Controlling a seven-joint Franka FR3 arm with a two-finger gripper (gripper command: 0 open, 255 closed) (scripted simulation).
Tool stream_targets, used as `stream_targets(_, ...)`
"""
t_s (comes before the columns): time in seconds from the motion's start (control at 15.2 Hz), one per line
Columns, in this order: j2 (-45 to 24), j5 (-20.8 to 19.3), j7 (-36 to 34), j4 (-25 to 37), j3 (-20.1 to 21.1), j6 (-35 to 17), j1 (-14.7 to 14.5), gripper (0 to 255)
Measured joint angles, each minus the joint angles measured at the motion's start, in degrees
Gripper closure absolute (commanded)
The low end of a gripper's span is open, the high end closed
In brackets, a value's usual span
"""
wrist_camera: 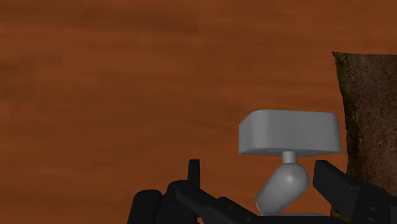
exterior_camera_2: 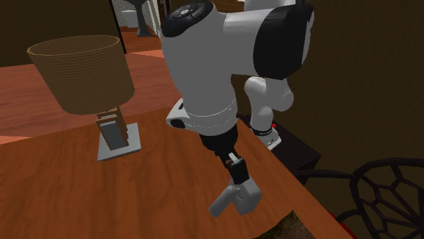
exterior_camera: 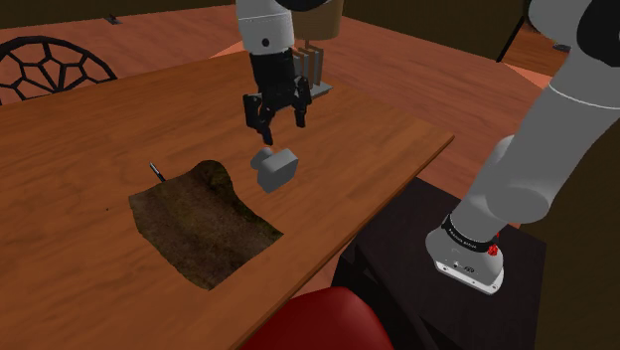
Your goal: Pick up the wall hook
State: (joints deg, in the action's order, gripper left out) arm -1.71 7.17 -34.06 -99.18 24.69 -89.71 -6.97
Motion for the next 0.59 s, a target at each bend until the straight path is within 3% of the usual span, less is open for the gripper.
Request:
stream_targets(0.2,-7.3,-1.6,-4.5,6.6,1.3,0.8,-2.0,0)
stream_targets(0.59,-9.2,-2.0,-5.4,4.8,1.5,-2.5,-2.6,0)
